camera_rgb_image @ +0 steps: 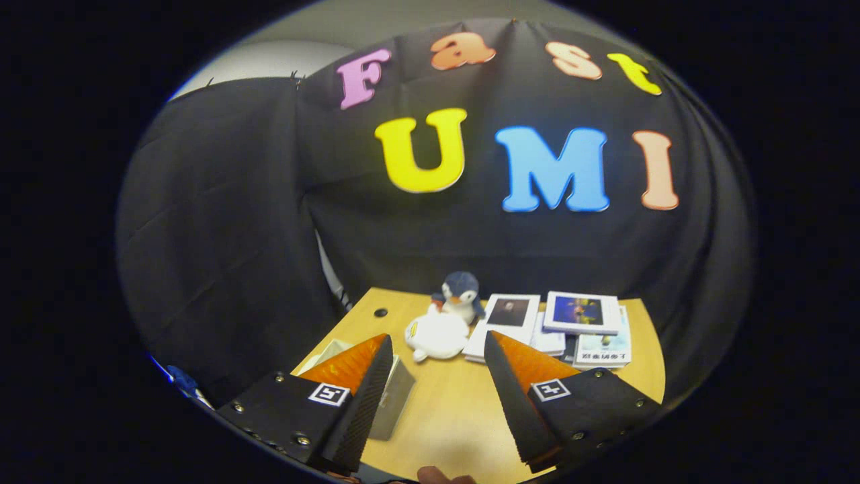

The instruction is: Open the storage box then place both shoes into the box .Put the left shoe in first, then the right shoe, with the right side of both shoes facing outward in a uniform manner.

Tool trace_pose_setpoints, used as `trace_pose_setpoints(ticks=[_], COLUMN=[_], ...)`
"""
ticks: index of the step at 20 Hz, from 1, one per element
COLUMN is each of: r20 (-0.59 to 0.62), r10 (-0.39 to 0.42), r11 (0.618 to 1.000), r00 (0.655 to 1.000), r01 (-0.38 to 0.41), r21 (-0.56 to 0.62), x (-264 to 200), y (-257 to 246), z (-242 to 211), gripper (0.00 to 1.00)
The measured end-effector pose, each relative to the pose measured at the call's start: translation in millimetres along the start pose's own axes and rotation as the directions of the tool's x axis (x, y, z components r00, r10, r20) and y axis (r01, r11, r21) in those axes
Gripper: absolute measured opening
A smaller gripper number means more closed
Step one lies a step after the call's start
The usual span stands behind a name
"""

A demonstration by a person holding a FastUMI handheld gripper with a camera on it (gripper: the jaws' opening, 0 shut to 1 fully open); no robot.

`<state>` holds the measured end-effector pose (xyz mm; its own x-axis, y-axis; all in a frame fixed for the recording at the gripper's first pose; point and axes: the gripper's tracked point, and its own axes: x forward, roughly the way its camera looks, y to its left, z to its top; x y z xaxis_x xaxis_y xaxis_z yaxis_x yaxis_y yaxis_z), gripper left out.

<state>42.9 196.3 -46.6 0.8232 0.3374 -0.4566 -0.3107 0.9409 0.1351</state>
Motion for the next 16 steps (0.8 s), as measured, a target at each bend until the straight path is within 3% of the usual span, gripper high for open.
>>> trace_pose_setpoints(ticks=[2,6,11,12,16], r20=[0.129,0.241,0.286,0.288,0.306], r10=[-0.07,-0.154,-0.191,-0.19,-0.208], r11=[0.997,0.987,0.977,0.977,0.975], r00=[0.989,0.958,0.939,0.939,0.929], r01=[0.072,0.159,0.21,0.21,0.221], r21=[-0.013,0.0,-0.037,-0.042,-0.008], x=[-24,-59,-75,-77,-79], y=[-22,-41,-52,-54,-68], z=[18,24,24,24,22], gripper=[0.83,0.83,0.86,1.0,0.99])
